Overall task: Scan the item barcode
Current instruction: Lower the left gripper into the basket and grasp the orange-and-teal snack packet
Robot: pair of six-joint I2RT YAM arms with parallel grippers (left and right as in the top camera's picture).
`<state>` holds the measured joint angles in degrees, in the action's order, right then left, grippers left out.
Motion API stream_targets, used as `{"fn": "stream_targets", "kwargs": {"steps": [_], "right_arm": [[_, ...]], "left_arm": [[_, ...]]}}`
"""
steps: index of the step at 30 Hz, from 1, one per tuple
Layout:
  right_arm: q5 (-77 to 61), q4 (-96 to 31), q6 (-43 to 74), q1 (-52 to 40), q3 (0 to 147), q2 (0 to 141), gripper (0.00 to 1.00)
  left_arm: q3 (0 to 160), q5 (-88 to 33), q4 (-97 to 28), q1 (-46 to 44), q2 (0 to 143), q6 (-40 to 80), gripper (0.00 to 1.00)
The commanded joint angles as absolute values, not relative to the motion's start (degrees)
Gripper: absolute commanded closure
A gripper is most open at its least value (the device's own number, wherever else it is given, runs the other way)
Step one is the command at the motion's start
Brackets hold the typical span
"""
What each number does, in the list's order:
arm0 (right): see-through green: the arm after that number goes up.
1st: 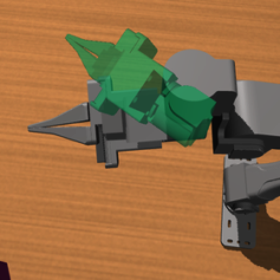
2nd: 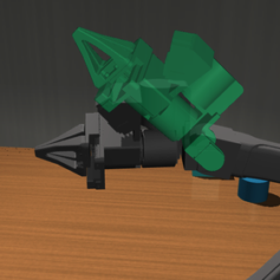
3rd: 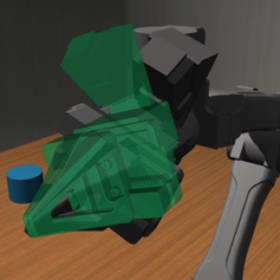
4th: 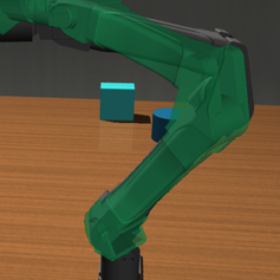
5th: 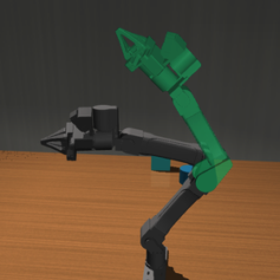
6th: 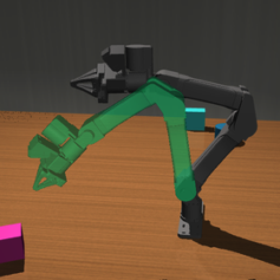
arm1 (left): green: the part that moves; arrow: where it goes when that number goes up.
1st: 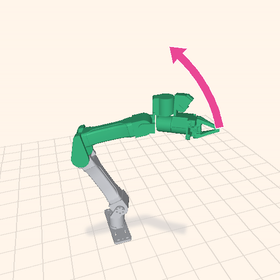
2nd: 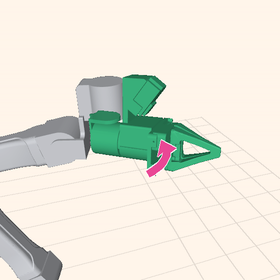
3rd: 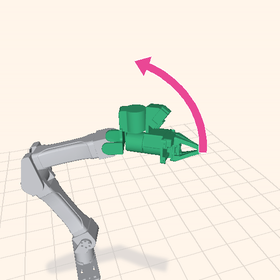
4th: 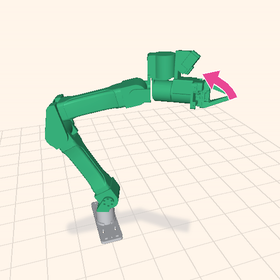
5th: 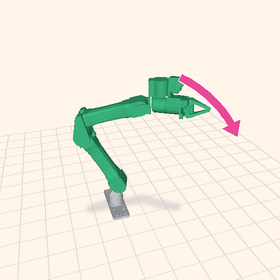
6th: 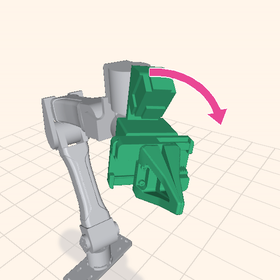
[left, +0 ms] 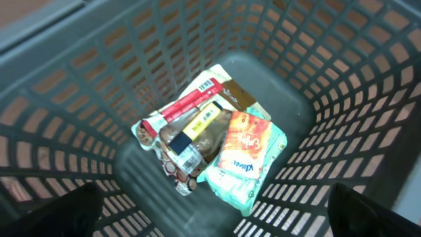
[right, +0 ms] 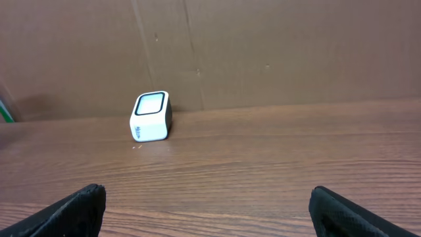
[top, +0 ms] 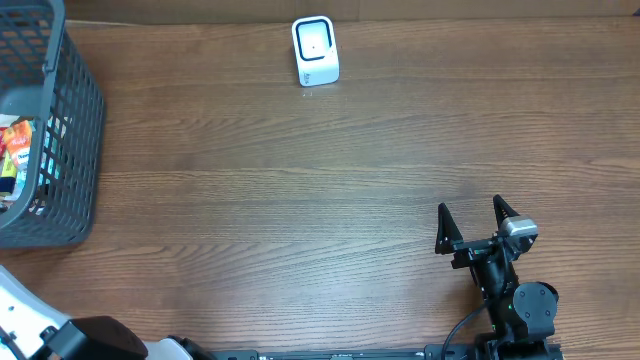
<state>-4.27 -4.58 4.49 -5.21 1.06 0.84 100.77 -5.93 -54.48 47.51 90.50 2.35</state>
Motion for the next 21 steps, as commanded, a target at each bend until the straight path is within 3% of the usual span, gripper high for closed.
{"fn": "stream_targets", "kwargs": {"steps": [1,15,21], "right_arm": [[-4.3,-4.4,4.7,-5.0,0.4,0.2,0.00],[-4.3,-4.4,4.7,-5.0,0.4,0.2,0.00],[-4.3,-4.4,4.7,-5.0,0.4,0.2,0.00]], "left_arm": [[101.7,-7.1,-54.8,47.7,92.4,-2.4,0.00],[101.7,-7.8,-55.2,47.6,101.8,-6.0,0.00],[101.7,-14.1,-53.7,47.6,106.6,-11.8,0.00]]}}
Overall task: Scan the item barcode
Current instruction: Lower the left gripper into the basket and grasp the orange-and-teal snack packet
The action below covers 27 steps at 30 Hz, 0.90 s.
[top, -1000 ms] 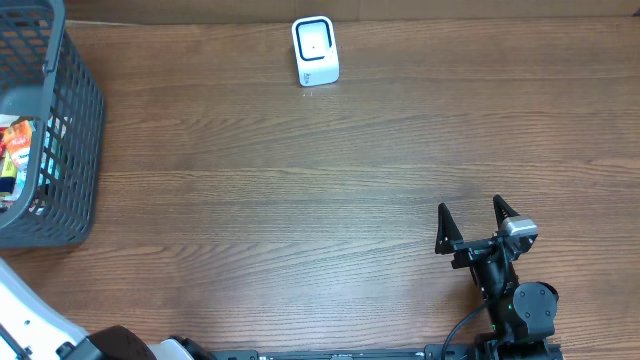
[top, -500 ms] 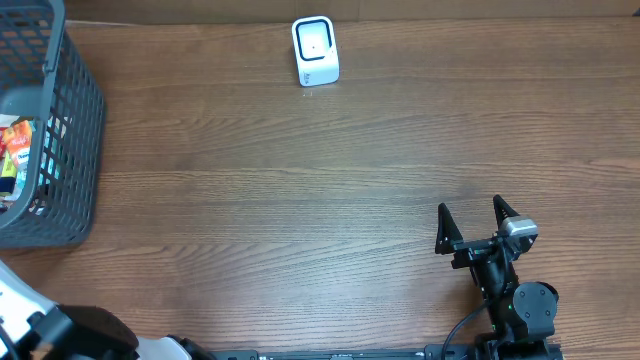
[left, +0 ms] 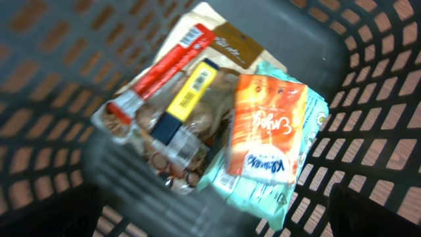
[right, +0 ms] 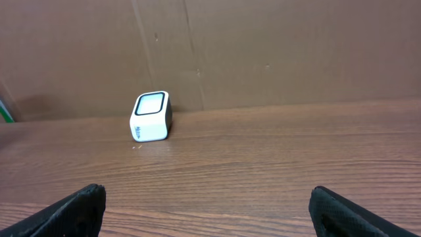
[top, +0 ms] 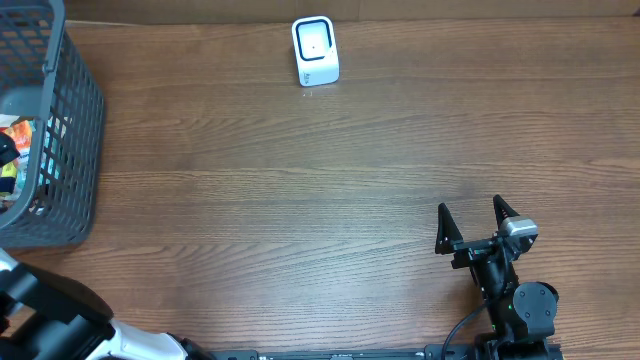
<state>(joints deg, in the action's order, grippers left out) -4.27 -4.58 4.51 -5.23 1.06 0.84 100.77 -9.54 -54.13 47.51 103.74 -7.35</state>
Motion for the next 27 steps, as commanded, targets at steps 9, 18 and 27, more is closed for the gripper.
{"fn": "stream_targets", "kwargs": {"steps": [9,18,27], "right_arm": [[-4.3,-4.4,4.7,-5.0,0.4,0.2,0.00],[-4.3,-4.4,4.7,-5.0,0.4,0.2,0.00],[-4.3,-4.4,4.7,-5.0,0.4,0.2,0.00]], "left_arm": [[101.7,-21.2,-54.3,47.5,115.3,-17.1,0.00],[101.7,-21.3,-53.3,46.6,119.7,-19.7,0.00],[101.1,-17.5,-50.8,44.2,120.7,-19.7,0.00]]}}
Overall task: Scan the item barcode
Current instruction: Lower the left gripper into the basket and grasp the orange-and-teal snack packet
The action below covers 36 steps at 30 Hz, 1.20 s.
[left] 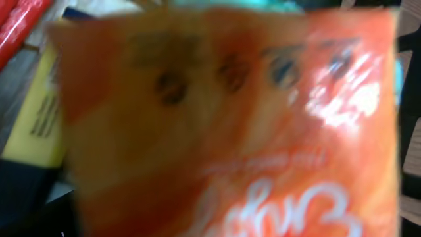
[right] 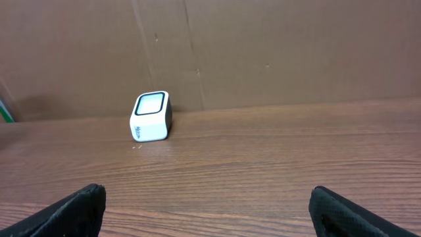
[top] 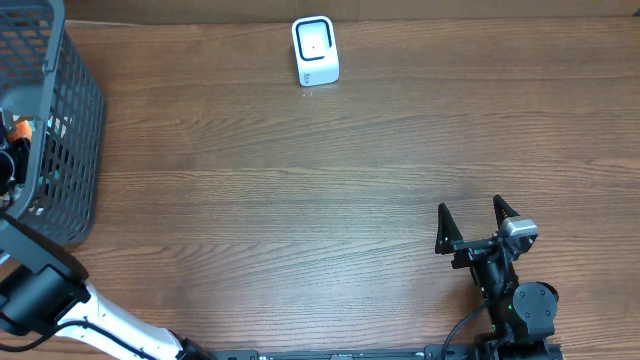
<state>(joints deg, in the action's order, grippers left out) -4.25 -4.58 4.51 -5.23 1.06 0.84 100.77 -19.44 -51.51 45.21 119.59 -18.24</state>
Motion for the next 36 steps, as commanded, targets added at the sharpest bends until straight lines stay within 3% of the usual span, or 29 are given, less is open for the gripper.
{"fn": "stream_targets", "kwargs": {"steps": [1,4,9,24,27,31,36], "right_arm": [[-4.3,-4.4,4.7,-5.0,0.4,0.2,0.00],[-4.3,-4.4,4.7,-5.0,0.4,0.2,0.00],[-4.3,-4.4,4.7,-5.0,0.4,0.2,0.00],[-4.3,-4.4,4.7,-5.0,0.4,0.2,0.00],[-4.3,-4.4,4.7,-5.0,0.4,0.2,0.00],[-4.3,-4.4,4.7,-5.0,0.4,0.2,0.00],[-4.3,-4.4,4.7,-5.0,0.4,0.2,0.00]], "left_arm": [[100.8,-16.7,-50.4,43.8,120.7,-19.8,0.00],[99.9,-15.4,-49.3,42.9,120.7,-19.7,0.05],[99.6,-13.0,-49.3,42.5,120.7,-19.7,0.32],[95.7,-11.4,-47.4,42.5,120.7,-18.0,0.29],[94.8,-11.4,-46.3,42.5,120.7,-17.5,0.32],[96.9,-11.4,-47.3,42.5,119.9,-17.1,0.48],[104.4,-11.4,-51.7,42.5,118.5,-16.3,0.51]]}}
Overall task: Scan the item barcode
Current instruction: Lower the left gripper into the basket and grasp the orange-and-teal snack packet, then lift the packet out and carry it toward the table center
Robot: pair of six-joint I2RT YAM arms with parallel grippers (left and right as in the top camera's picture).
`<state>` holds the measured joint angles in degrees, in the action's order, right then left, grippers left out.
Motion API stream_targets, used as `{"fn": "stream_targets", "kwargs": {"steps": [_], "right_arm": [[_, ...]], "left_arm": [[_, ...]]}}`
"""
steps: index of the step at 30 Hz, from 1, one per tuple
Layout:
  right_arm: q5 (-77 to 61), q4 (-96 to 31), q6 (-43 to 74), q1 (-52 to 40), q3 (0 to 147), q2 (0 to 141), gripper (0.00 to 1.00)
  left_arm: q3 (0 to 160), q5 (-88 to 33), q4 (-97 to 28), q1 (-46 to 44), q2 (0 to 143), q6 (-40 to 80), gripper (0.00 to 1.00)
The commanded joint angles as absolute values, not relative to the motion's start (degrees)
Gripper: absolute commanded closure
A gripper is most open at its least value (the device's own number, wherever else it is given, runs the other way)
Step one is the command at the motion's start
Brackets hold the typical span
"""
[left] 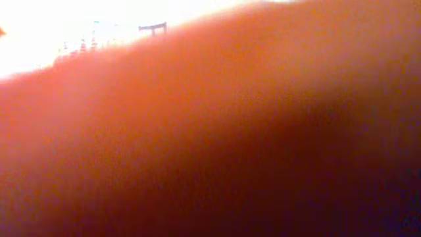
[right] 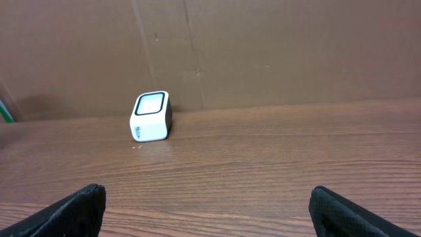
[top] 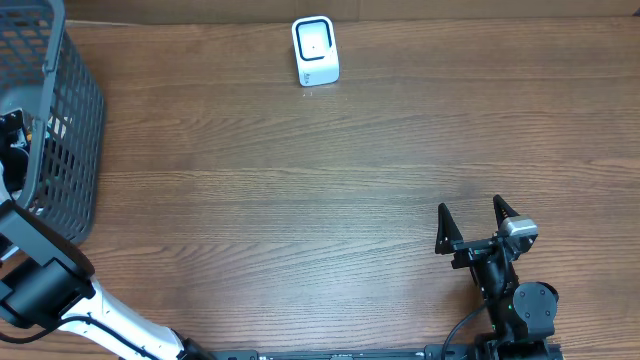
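An orange packet [left: 210, 131] fills the whole left wrist view as a close blur, and none of my left gripper's fingers show there. From overhead my left arm [top: 35, 285] reaches down into the grey basket [top: 70, 120] at the far left, its gripper hidden behind the basket wall. The white barcode scanner [top: 315, 50] stands at the back middle of the table, also visible as the scanner [right: 151, 116] in the right wrist view. My right gripper [top: 477, 222] rests open near the front right, nothing between its fingers.
The wooden table [top: 320, 190] lies between basket and scanner. A brown cardboard wall [right: 263, 46] runs behind the scanner. The basket's tall mesh sides surround the left gripper.
The orange packet has come from a blurred but readable close view to a featureless blur covering the left wrist camera. From overhead the left arm sits slightly deeper in the basket. The right arm is unchanged.
My left gripper was above the basket, looking down on several packets. Then it was lower, over the orange packet beside a yellow and a red item. Then the orange packet filled the view, and now it blocks the camera entirely. The right arm stayed still.
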<state>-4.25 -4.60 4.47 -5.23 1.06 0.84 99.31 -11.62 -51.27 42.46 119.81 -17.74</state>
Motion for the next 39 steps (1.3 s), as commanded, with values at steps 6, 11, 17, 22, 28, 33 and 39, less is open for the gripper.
{"fn": "stream_targets", "kwargs": {"steps": [6,11,17,22,28,33,39], "right_arm": [[-4.3,-4.4,4.7,-5.0,0.4,0.2,0.00],[-4.3,-4.4,4.7,-5.0,0.4,0.2,0.00],[-4.3,-4.4,4.7,-5.0,0.4,0.2,0.00],[-4.3,-4.4,4.7,-5.0,0.4,0.2,0.00],[-4.3,-4.4,4.7,-5.0,0.4,0.2,0.00],[-4.3,-4.4,4.7,-5.0,0.4,0.2,0.00],[-4.3,-4.4,4.7,-5.0,0.4,0.2,0.00]], "left_arm": [[115.3,-11.4,-58.0,42.5,115.6,-12.4,0.51],[120.8,-11.4,-61.6,42.5,111.0,-6.9,0.52],[121.7,-13.5,-61.7,42.4,101.5,-0.8,0.51],[121.7,-18.0,-64.1,41.7,93.6,2.9,0.53],[121.7,-17.8,-70.3,36.4,86.4,3.5,0.54],[121.7,-16.8,-76.9,28.0,82.7,3.3,0.57],[120.7,-14.0,-85.0,16.7,82.4,1.8,0.62]]}}
